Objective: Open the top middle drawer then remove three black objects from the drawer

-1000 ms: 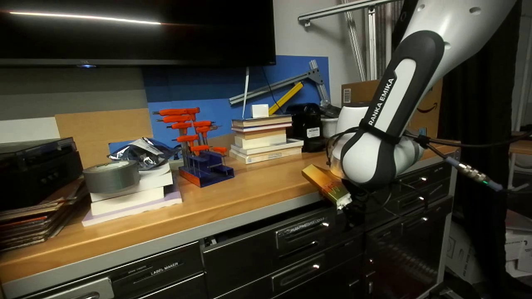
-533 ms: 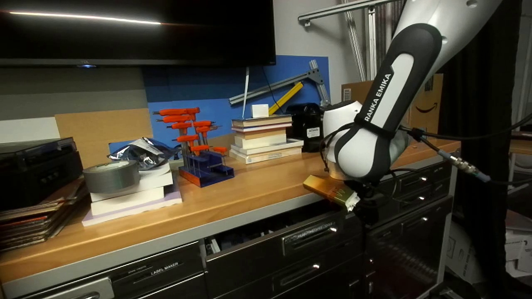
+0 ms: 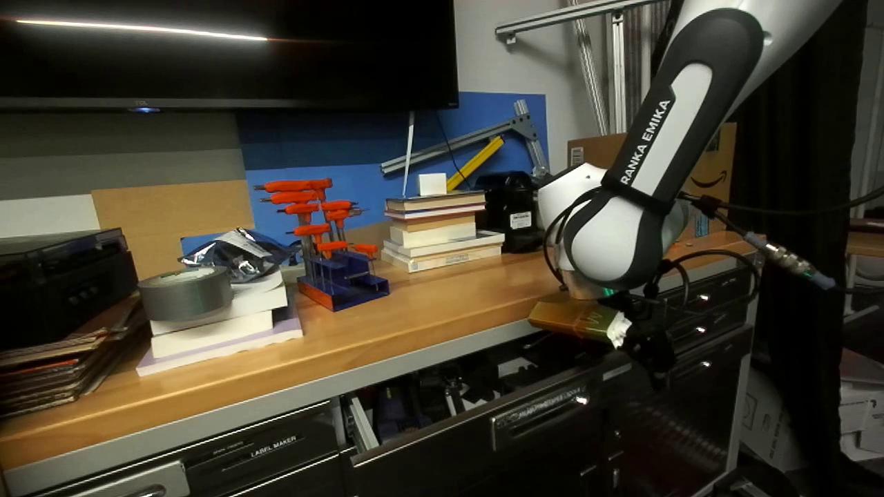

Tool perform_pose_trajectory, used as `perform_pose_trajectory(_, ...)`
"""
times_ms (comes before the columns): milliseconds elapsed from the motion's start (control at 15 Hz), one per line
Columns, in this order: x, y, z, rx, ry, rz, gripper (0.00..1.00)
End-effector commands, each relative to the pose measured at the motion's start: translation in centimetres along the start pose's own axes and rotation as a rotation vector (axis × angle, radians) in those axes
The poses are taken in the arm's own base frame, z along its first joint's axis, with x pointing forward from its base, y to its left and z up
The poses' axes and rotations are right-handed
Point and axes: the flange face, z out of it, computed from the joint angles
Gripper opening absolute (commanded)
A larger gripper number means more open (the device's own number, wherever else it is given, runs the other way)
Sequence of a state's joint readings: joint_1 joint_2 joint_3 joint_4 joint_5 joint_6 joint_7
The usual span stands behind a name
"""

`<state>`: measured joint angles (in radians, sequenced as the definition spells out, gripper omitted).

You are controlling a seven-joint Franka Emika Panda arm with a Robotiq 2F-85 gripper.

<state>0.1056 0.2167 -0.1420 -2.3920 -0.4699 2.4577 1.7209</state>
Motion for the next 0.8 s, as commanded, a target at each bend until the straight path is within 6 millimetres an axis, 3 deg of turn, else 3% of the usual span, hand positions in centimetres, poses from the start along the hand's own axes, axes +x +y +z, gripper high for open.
perform_pose_trajectory(0, 1.8, 3.8, 0.1, -0.062, 0.006, 0.003, 1.0)
perform_pose_trajectory(400, 3.8, 8.3, 1.4, -0.142, -0.029, 0.055, 1.0)
perform_pose_trajectory(733, 5.3, 10.9, 2.0, -0.179, -0.048, 0.099, 1.0)
